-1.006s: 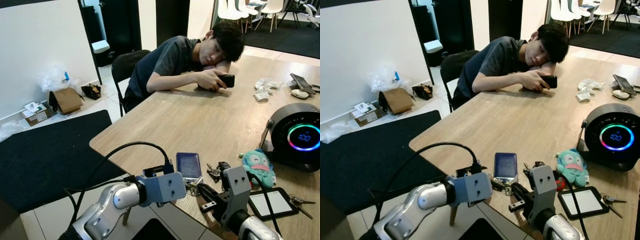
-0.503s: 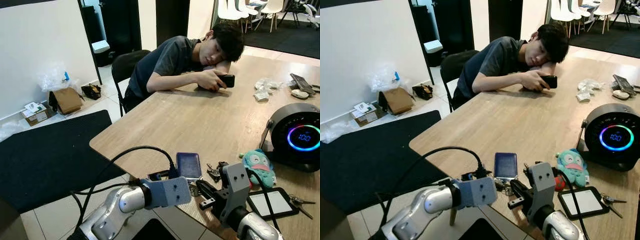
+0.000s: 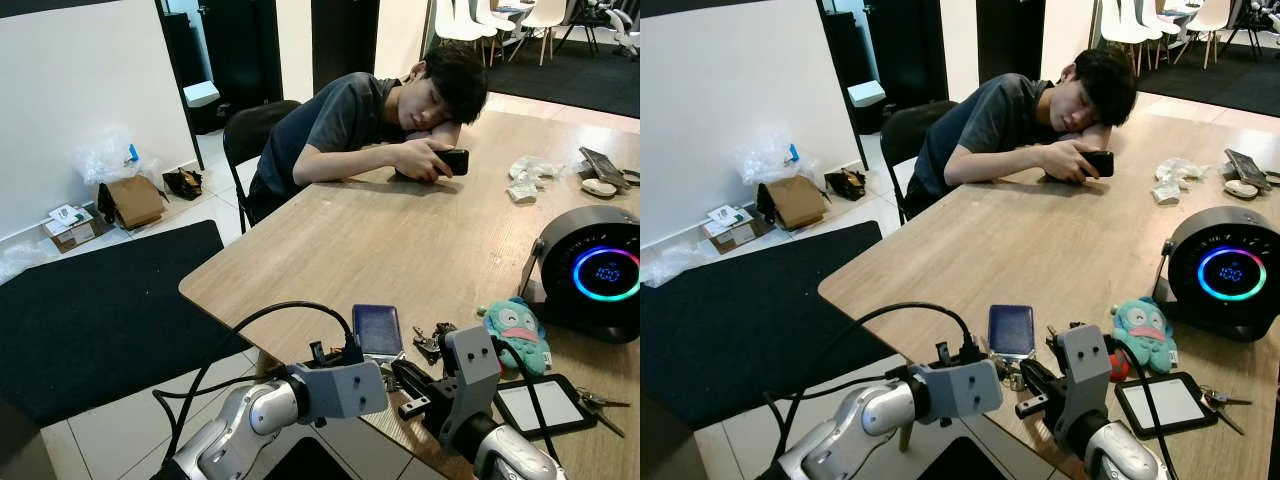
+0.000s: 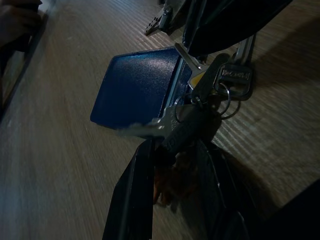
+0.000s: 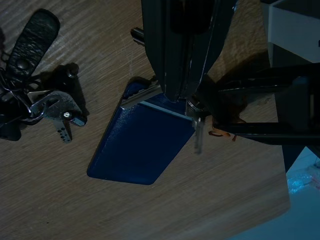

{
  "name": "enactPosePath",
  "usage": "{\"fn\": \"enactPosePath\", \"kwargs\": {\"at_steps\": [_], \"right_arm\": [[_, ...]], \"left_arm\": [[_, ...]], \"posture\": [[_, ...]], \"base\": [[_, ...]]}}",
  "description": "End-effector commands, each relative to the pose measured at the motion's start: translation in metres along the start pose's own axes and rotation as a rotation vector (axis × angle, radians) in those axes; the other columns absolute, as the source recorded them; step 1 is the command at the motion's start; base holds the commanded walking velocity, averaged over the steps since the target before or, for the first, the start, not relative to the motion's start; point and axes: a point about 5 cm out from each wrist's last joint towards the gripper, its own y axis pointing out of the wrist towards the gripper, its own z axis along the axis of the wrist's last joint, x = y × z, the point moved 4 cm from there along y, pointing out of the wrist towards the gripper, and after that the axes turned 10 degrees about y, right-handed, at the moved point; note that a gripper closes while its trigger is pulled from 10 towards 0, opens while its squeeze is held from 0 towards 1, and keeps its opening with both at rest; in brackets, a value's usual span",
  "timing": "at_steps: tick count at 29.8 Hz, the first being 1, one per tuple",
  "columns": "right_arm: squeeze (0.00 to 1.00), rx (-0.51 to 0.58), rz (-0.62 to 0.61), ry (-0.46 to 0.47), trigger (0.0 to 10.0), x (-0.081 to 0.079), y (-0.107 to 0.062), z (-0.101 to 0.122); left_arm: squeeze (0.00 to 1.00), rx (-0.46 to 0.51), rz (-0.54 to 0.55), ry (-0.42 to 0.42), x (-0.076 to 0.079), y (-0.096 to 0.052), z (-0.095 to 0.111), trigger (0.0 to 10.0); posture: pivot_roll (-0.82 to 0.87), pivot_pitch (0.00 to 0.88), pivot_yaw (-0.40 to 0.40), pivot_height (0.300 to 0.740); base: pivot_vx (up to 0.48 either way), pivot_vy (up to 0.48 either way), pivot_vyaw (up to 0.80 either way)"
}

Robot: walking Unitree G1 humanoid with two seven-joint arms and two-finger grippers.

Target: Hang keys on a hook

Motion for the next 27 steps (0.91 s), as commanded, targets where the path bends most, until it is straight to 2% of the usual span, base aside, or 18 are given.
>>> {"fn": "enactPosePath", "kwargs": {"at_steps": [1, 3, 4, 5, 6, 7, 8, 9, 11, 12, 18, 19, 21, 22, 23, 26, 27], "right_arm": [[0.00, -0.016, 0.004, 0.007, 10.0, -0.002, 0.000, -0.006], [0.00, -0.016, 0.005, 0.007, 10.0, -0.002, 0.000, -0.006], [0.00, -0.015, 0.005, 0.007, 10.0, -0.002, 0.000, -0.006], [0.00, -0.015, 0.006, 0.008, 10.0, -0.003, 0.000, -0.006], [0.00, -0.014, 0.007, 0.008, 10.0, -0.003, 0.000, -0.006], [0.00, -0.014, 0.007, 0.008, 10.0, -0.003, 0.001, -0.006], [0.00, -0.014, 0.008, 0.008, 10.0, -0.003, 0.001, -0.006], [0.00, -0.014, 0.008, 0.008, 10.0, -0.003, 0.001, -0.006], [0.00, -0.015, 0.008, 0.008, 10.0, -0.003, 0.001, -0.006], [0.00, -0.015, 0.008, 0.008, 10.0, -0.003, 0.001, -0.006], [0.00, -0.014, 0.007, 0.008, 10.0, -0.003, 0.001, -0.006], [0.00, -0.014, 0.007, 0.008, 10.0, -0.003, 0.001, -0.006], [0.00, -0.013, 0.006, 0.007, 10.0, -0.003, 0.001, -0.006], [0.00, -0.012, 0.005, 0.007, 10.0, -0.003, 0.001, -0.006], [0.00, -0.012, 0.005, 0.007, 10.0, -0.003, 0.001, -0.006], [0.00, -0.012, 0.005, 0.006, 10.0, -0.003, 0.001, -0.006], [0.00, -0.012, 0.005, 0.006, 10.0, -0.003, 0.001, -0.006]], "left_arm": [[0.00, -0.010, 0.002, 0.006, 0.002, 0.003, -0.002, 10.0], [0.00, -0.013, 0.008, 0.012, 0.002, 0.003, -0.003, 10.0], [0.00, -0.013, 0.009, 0.011, 0.002, 0.003, -0.003, 8.5], [0.00, -0.012, 0.011, 0.009, 0.002, 0.003, -0.003, 8.5], [0.00, -0.008, 0.011, 0.010, 0.003, 0.003, -0.003, 4.3], [0.00, -0.006, 0.010, 0.009, 0.004, 0.003, -0.002, 2.8], [0.00, -0.004, 0.010, 0.009, 0.004, 0.003, -0.002, 2.8], [0.00, -0.003, 0.010, 0.007, 0.004, 0.002, -0.002, 1.3], [0.00, -0.003, 0.011, 0.007, 0.005, 0.002, -0.002, 1.3], [0.00, -0.003, 0.011, 0.006, 0.005, 0.002, -0.002, 0.0], [0.00, -0.003, 0.020, 0.001, 0.004, 0.001, -0.002, 0.0], [0.00, -0.004, 0.030, -0.011, 0.002, 0.001, -0.003, 10.0], [0.00, 0.019, 0.053, -0.094, -0.006, -0.002, 0.001, 10.0], [0.00, 0.060, 0.080, -0.214, -0.018, -0.006, 0.007, 10.0], [0.00, 0.060, 0.080, -0.214, -0.018, -0.006, 0.007, 10.0], [0.00, 0.123, 0.167, -0.346, -0.046, -0.015, 0.015, 10.0], [0.00, 0.123, 0.167, -0.346, -0.046, -0.015, 0.015, 10.0]], "posture": [[0.00, 0.153, 0.091, 0.740], [0.00, 0.153, 0.091, 0.740], [0.00, 0.153, 0.091, 0.740], [0.00, 0.153, 0.091, 0.740], [0.00, 0.153, 0.091, 0.740], [0.00, 0.153, 0.091, 0.740], [0.00, 0.153, 0.091, 0.740], [0.00, 0.153, 0.091, 0.740], [0.00, 0.153, 0.091, 0.740], [0.00, 0.154, 0.091, 0.740], [-0.01, 0.153, 0.091, 0.740], [-0.01, 0.153, 0.091, 0.740], [-0.01, 0.153, 0.091, 0.740], [-0.01, 0.153, 0.091, 0.740], [-0.01, 0.153, 0.091, 0.740], [-0.01, 0.154, 0.094, 0.740], [-0.01, 0.154, 0.094, 0.740]], "base": [[0.000, 0.000, 0.00], [0.000, 0.000, 0.00], [0.000, 0.000, 0.00], [0.000, 0.000, 0.00], [0.000, 0.000, 0.00], [0.000, 0.000, 0.00], [0.000, 0.000, 0.00], [0.000, 0.000, 0.00], [0.000, 0.000, 0.00], [0.000, 0.000, 0.00], [0.000, 0.000, 0.00], [0.000, 0.000, 0.00], [0.000, 0.000, 0.00], [0.000, 0.000, 0.00], [0.000, 0.000, 0.00], [0.000, 0.000, 0.00], [0.000, 0.000, 0.00]]}}
